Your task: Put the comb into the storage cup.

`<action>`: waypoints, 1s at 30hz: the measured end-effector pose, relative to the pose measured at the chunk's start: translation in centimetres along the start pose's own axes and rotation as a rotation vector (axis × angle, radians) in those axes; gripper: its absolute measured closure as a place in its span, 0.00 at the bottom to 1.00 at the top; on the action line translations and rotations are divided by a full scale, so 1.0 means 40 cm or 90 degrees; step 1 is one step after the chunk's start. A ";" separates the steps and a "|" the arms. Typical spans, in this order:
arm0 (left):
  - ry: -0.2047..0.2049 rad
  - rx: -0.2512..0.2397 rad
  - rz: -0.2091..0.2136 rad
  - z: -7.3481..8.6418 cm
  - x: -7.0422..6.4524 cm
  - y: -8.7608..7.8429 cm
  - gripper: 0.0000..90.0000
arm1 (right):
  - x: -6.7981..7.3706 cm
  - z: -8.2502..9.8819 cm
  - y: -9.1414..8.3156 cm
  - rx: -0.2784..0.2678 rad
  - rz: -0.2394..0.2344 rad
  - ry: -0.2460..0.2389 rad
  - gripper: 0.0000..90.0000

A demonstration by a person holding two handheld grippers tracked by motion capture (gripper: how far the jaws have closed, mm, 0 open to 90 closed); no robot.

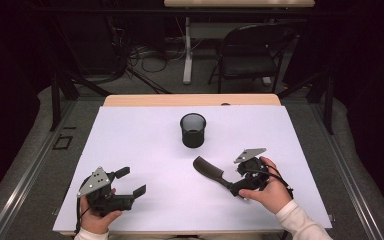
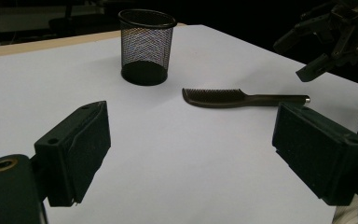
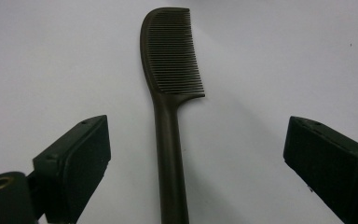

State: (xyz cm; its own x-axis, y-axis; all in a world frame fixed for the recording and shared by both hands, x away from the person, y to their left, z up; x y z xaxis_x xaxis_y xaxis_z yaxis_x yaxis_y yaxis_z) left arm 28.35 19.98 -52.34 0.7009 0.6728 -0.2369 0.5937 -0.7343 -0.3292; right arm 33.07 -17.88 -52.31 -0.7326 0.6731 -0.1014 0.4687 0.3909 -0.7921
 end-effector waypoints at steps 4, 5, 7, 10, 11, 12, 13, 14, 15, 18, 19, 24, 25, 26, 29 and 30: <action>0.000 0.000 -0.002 0.000 0.000 0.000 0.13 | 0.001 -0.002 0.004 0.012 -0.002 -0.010 0.09; 0.000 0.001 0.001 0.000 0.000 0.000 0.13 | 0.001 -0.003 0.005 0.017 -0.002 -0.015 0.11; 0.000 0.001 0.001 0.000 0.000 0.001 0.13 | 0.003 -0.004 0.007 0.022 -0.004 -0.020 0.13; 0.002 0.000 -0.001 0.000 -0.001 0.001 0.13 | 0.001 -0.008 0.011 0.035 0.000 -0.031 0.15; 0.002 0.000 -0.001 0.000 -0.001 0.001 0.13 | 0.001 -0.008 0.011 0.035 0.000 -0.031 0.15; 0.003 0.000 -0.001 0.000 -0.001 0.001 0.13 | 0.000 -0.010 0.013 0.044 0.001 -0.032 0.15; 0.003 0.000 -0.001 0.001 -0.001 0.001 0.13 | -0.001 -0.012 0.015 0.046 0.002 -0.034 0.16; 0.003 0.000 -0.001 0.001 -0.001 0.001 0.13 | -0.002 -0.013 0.017 0.054 0.000 -0.039 0.16; 0.003 0.001 -0.001 0.001 -0.001 0.002 0.13 | -0.002 -0.015 0.019 0.058 0.001 -0.042 0.16; 0.003 0.000 -0.002 0.001 -0.001 0.002 0.13 | -0.002 -0.021 0.026 0.078 0.001 -0.053 0.16; 0.003 0.001 -0.001 0.001 -0.001 0.002 0.13 | -0.002 -0.021 0.026 0.078 0.001 -0.053 0.16; 0.001 0.001 -0.001 0.001 -0.001 0.002 0.13 | 0.001 -0.038 0.044 0.108 -0.001 -0.072 0.17; 0.001 0.001 0.002 0.001 0.000 0.002 0.13 | 0.001 -0.040 0.048 0.115 0.000 -0.074 0.18; 0.000 0.001 0.001 0.001 0.000 0.002 0.13 | 0.001 -0.041 0.051 0.123 -0.003 -0.077 0.18; -0.002 0.001 0.002 0.002 0.000 0.002 0.13 | -0.001 -0.045 0.062 0.141 -0.008 -0.080 0.18; -0.002 0.001 0.002 0.002 0.000 0.002 0.13 | -0.001 -0.045 0.062 0.141 -0.008 -0.080 0.18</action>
Point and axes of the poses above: each handheld gripper's, and its own axes: y roughly forward along the jaws, z roughly out of its underside, x roughly to its left, the point moved 4 cm from there along y, roughly forward along the jaws, and after that the axes turned 5 degrees about -y, right-handed, at the moved point
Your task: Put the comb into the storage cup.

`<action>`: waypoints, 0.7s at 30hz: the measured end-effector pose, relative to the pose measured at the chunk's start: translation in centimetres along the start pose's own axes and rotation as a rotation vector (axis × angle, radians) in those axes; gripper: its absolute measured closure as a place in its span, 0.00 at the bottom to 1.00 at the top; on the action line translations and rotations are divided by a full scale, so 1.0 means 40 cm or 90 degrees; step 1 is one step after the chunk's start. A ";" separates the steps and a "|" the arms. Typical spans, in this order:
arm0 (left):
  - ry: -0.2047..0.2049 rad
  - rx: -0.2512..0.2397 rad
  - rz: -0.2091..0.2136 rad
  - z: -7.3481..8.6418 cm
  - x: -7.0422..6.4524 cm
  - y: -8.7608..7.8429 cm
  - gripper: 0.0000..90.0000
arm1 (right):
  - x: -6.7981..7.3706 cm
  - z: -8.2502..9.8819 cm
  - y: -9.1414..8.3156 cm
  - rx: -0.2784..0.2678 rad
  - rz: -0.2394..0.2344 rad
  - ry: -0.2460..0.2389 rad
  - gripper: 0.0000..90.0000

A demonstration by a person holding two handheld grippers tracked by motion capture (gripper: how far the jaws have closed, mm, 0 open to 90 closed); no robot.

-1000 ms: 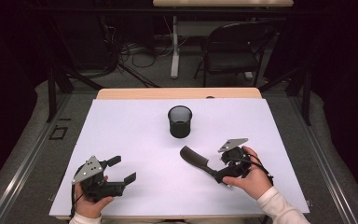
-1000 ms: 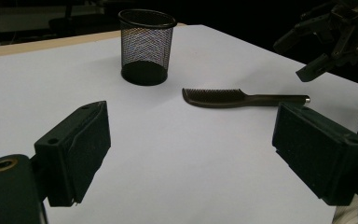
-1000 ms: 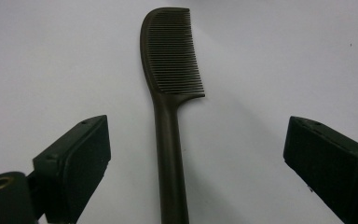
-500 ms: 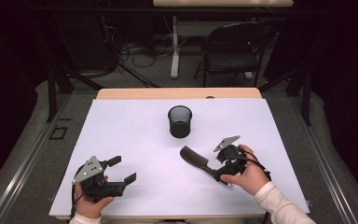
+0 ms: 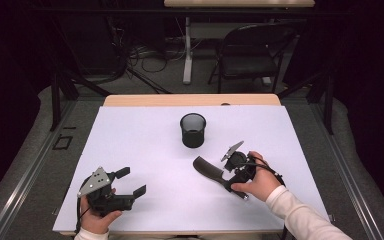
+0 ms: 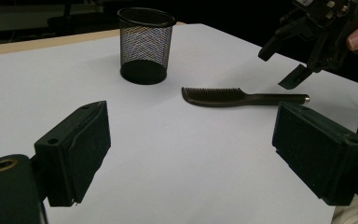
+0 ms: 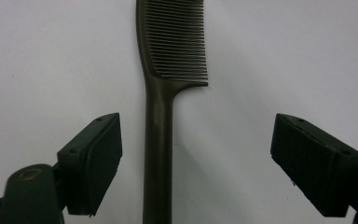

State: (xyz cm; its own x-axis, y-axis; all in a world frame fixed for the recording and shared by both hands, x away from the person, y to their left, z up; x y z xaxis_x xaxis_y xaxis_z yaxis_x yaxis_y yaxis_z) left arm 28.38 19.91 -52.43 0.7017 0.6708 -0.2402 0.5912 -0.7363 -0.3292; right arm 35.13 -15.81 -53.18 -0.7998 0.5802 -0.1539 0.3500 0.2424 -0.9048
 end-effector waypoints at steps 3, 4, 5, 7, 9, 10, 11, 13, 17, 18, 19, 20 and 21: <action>0.002 0.000 0.000 0.000 0.000 0.000 0.13 | -0.002 -0.002 0.008 0.018 -0.013 0.000 0.21; 0.002 0.001 0.000 0.000 0.000 0.001 0.13 | -0.003 -0.002 0.009 0.028 -0.016 -0.001 0.21; 0.002 0.001 0.000 0.000 0.000 0.001 0.13 | -0.002 -0.004 0.013 0.037 -0.022 0.000 0.24; 0.001 0.001 0.000 0.000 0.000 0.001 0.13 | 0.000 -0.005 0.016 0.046 -0.032 -0.007 0.28; 0.000 0.001 -0.002 0.001 0.000 0.001 0.13 | 0.004 -0.005 0.018 0.063 -0.040 -0.014 0.29; 0.000 0.001 -0.002 0.001 0.000 0.001 0.13 | 0.004 -0.005 0.018 0.063 -0.040 -0.014 0.29; 0.000 0.001 -0.002 0.001 0.000 0.001 0.13 | 0.006 -0.005 0.021 0.076 -0.046 -0.020 0.29; -0.001 0.000 0.000 0.001 0.000 0.001 0.13 | 0.009 -0.006 0.022 0.080 -0.048 -0.018 0.30; 0.000 0.001 -0.001 0.001 0.000 0.001 0.13 | 0.011 -0.007 0.024 0.094 -0.055 -0.025 0.31; 0.000 0.001 -0.001 0.001 0.000 0.001 0.13 | 0.011 -0.007 0.024 0.094 -0.055 -0.025 0.31; 0.000 0.001 0.001 0.001 0.000 0.001 0.13 | 0.012 -0.007 0.025 0.099 -0.056 -0.025 0.32; 0.000 0.001 0.000 0.001 0.000 0.001 0.13 | 0.012 -0.007 0.025 0.099 -0.056 -0.025 0.32; 0.001 0.002 -0.001 0.001 0.000 0.001 0.13 | 0.014 -0.007 0.026 0.102 -0.067 -0.020 0.38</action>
Point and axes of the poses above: each handheld gripper's, and its own axes: y roughly forward along the jaws, z roughly out of its underside, x roughly to its left, the point moved 4 cm from there along y, roughly forward along the jaws, and after that the axes turned 5 degrees about -y, right-handed, at the moved point
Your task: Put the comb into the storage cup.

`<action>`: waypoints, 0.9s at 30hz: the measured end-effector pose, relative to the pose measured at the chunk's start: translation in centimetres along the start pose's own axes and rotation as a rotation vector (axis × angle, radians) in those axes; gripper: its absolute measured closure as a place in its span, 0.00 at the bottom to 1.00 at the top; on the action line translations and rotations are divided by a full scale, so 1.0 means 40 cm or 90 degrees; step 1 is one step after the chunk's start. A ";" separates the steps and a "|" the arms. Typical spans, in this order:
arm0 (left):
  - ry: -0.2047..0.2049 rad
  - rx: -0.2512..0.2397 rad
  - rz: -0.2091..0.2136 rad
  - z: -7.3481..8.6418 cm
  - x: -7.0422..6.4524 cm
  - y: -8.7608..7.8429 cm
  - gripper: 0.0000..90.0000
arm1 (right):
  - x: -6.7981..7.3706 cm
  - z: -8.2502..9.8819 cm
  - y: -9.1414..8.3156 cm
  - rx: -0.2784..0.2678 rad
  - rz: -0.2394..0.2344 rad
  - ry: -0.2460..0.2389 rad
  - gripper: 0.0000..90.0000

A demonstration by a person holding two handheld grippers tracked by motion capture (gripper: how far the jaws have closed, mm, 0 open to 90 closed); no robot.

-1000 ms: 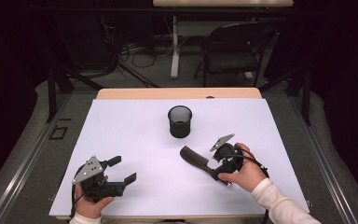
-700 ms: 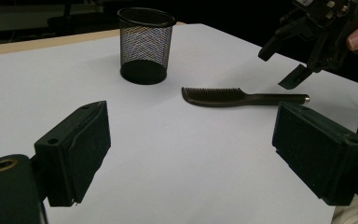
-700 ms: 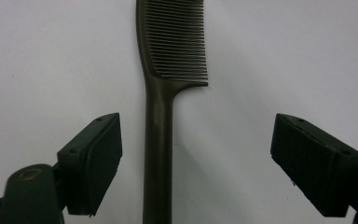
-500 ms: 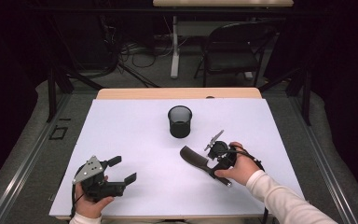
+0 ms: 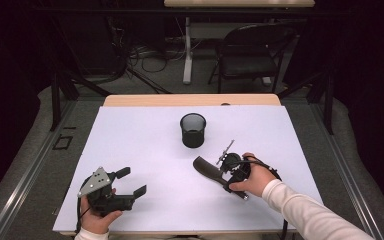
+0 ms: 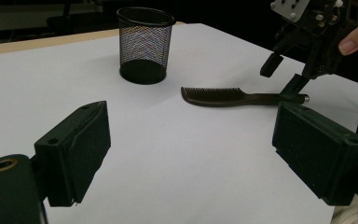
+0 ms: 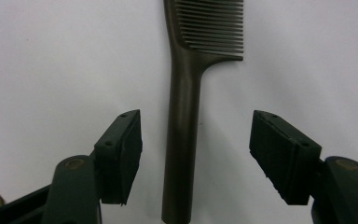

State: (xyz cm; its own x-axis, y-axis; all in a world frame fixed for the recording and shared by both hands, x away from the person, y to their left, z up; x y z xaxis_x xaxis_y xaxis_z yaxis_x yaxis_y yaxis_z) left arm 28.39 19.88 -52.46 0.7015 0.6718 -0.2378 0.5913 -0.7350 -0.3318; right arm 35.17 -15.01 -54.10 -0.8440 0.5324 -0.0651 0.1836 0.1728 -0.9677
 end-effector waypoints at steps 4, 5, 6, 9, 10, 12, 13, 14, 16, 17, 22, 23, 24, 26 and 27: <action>0.001 0.001 0.003 0.000 0.000 0.000 0.13 | -0.003 0.003 0.002 0.017 0.002 0.005 0.36; 0.001 0.001 0.003 0.000 0.000 0.000 0.13 | -0.003 0.003 0.001 0.023 0.000 0.012 0.36; 0.000 0.000 0.001 0.000 0.000 0.000 0.13 | -0.004 0.002 0.001 0.020 -0.003 0.017 0.36; 0.000 0.000 0.000 0.000 0.000 0.000 0.13 | -0.006 0.000 0.000 0.022 -0.006 0.029 0.38; 0.000 0.001 0.003 0.000 0.000 0.000 0.13 | -0.008 -0.001 0.000 0.020 -0.005 0.026 0.40; 0.002 0.001 0.004 0.000 0.000 0.000 0.13 | -0.009 -0.003 0.000 0.017 -0.006 0.025 0.42; 0.002 0.001 0.004 0.000 0.000 0.000 0.13 | -0.010 -0.003 0.002 0.016 -0.006 0.020 0.43; 0.002 0.002 0.004 0.000 0.000 0.001 0.13 | -0.009 -0.003 0.004 0.017 -0.006 0.020 0.44; 0.002 0.002 0.004 0.000 0.000 0.001 0.13 | -0.009 -0.003 0.005 0.020 -0.007 0.021 0.44; 0.002 0.002 0.004 0.000 0.000 0.001 0.13 | -0.010 -0.003 0.009 0.021 -0.010 0.021 0.45; 0.002 0.003 0.004 0.001 0.000 0.001 0.13 | -0.011 -0.005 0.015 0.019 -0.011 0.025 0.47; 0.001 0.003 0.004 0.001 0.000 0.001 0.13 | -0.011 -0.005 0.019 0.017 -0.015 0.022 0.49; 0.001 0.003 0.004 0.001 0.000 0.001 0.13 | -0.011 -0.005 0.019 0.017 -0.015 0.022 0.49; 0.001 0.003 0.004 0.001 0.000 0.001 0.13 | -0.008 -0.006 0.025 0.015 -0.017 0.021 0.50; 0.001 0.003 0.004 0.001 0.000 0.001 0.13 | -0.007 -0.007 0.026 0.015 -0.016 0.022 0.50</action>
Point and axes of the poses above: each handheld gripper's, and its own axes: y roughly forward along the jaws, z roughly out of its underside, x roughly to its left, the point moved 4 cm from there along y, roughly forward along the jaws, and after that the axes turned 5 degrees about -y, right-handed, at the moved point
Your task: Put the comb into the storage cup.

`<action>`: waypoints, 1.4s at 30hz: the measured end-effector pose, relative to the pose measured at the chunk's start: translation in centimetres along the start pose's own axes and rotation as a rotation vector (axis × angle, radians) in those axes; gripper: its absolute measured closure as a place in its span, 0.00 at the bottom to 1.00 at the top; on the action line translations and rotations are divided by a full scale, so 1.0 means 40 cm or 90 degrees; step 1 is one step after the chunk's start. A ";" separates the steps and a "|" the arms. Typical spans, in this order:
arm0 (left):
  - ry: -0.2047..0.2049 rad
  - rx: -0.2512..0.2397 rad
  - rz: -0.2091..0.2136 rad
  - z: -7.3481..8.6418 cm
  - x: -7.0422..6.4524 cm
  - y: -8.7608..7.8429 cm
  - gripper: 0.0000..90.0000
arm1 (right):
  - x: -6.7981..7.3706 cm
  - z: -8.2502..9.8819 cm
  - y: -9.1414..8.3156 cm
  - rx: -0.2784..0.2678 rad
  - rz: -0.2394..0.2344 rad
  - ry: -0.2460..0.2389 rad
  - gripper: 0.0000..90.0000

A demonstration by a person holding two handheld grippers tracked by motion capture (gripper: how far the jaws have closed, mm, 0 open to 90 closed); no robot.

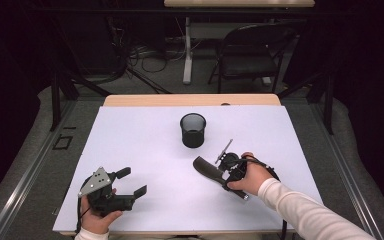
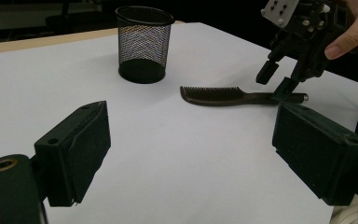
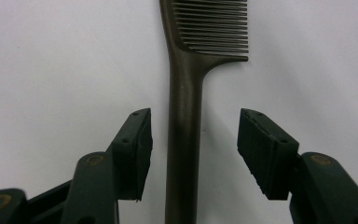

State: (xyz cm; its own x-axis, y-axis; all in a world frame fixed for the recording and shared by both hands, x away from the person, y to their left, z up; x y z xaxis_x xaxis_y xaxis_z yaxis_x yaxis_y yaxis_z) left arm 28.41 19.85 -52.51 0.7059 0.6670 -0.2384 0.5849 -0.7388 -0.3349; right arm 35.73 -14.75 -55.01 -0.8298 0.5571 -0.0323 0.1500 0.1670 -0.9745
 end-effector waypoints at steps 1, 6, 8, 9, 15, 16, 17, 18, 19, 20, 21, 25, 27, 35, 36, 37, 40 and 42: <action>0.000 0.000 0.000 0.000 0.000 0.000 0.13 | 0.001 -0.001 0.001 0.000 0.003 -0.002 0.50; 0.000 0.000 0.001 0.000 -0.001 0.000 0.13 | 0.002 -0.004 0.007 -0.008 0.012 -0.010 0.51; 0.000 0.001 0.002 0.000 -0.001 0.001 0.13 | 0.002 -0.004 0.008 -0.009 0.015 -0.012 0.53; -0.001 0.001 0.002 0.000 -0.001 0.001 0.13 | 0.003 -0.004 0.009 -0.008 0.007 -0.001 0.54; -0.001 0.002 0.002 0.001 0.000 0.001 0.13 | 0.006 -0.007 0.012 -0.007 0.003 -0.007 0.57; 0.000 0.002 0.002 0.001 -0.001 0.001 0.13 | 0.006 -0.007 0.012 -0.007 0.003 -0.007 0.57; -0.001 0.002 0.002 0.001 -0.001 0.001 0.13 | 0.006 -0.007 0.014 -0.007 0.002 -0.006 0.58; 0.000 0.002 0.002 0.001 -0.001 0.001 0.13 | 0.006 -0.008 0.016 -0.007 -0.001 -0.002 0.59; 0.000 0.002 0.002 0.001 -0.001 0.001 0.13 | 0.007 -0.008 0.018 -0.004 -0.006 0.000 0.60; -0.001 0.002 0.002 0.001 -0.001 0.001 0.13 | 0.006 -0.008 0.019 -0.001 -0.007 0.001 0.61; -0.001 0.002 0.002 0.001 -0.001 0.001 0.13 | 0.007 -0.007 0.021 0.000 -0.009 0.003 0.62; 0.000 0.002 0.002 0.001 0.000 0.001 0.13 | 0.006 -0.006 0.026 0.010 -0.014 0.004 0.66; -0.001 0.002 0.002 0.001 0.000 0.001 0.13 | 0.003 -0.004 0.026 0.019 -0.016 0.003 0.69; -0.001 0.003 0.002 0.001 0.000 0.001 0.13 | 0.001 0.001 0.027 0.031 -0.022 0.016 0.71; -0.001 0.004 0.002 0.001 0.000 0.001 0.13 | 0.001 0.003 0.030 0.027 -0.023 0.019 0.72; -0.001 0.002 0.003 0.001 0.000 0.002 0.13 | 0.001 0.004 0.030 0.030 -0.027 0.021 0.73; -0.001 0.002 0.003 0.001 0.000 0.002 0.13 | 0.001 0.006 0.034 0.031 -0.022 0.019 0.74; -0.001 0.002 0.003 0.001 0.000 0.002 0.13 | 0.001 0.006 0.035 0.030 -0.022 0.020 0.74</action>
State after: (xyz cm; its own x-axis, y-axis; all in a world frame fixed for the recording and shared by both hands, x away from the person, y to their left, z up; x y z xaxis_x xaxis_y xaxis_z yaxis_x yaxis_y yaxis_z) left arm 28.42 19.78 -52.58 0.7081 0.6636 -0.2415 0.5802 -0.7416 -0.3368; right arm 35.77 -14.67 -56.44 -0.8168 0.5768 0.0076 0.0959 0.1487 -0.9842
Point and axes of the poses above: each handheld gripper's, and its own axes: y roughly forward along the jaws, z roughly out of its underside, x roughly to its left, the point moved 4 cm from there along y, roughly forward along the jaws, and after that the axes turned 5 degrees about -y, right-handed, at the moved point
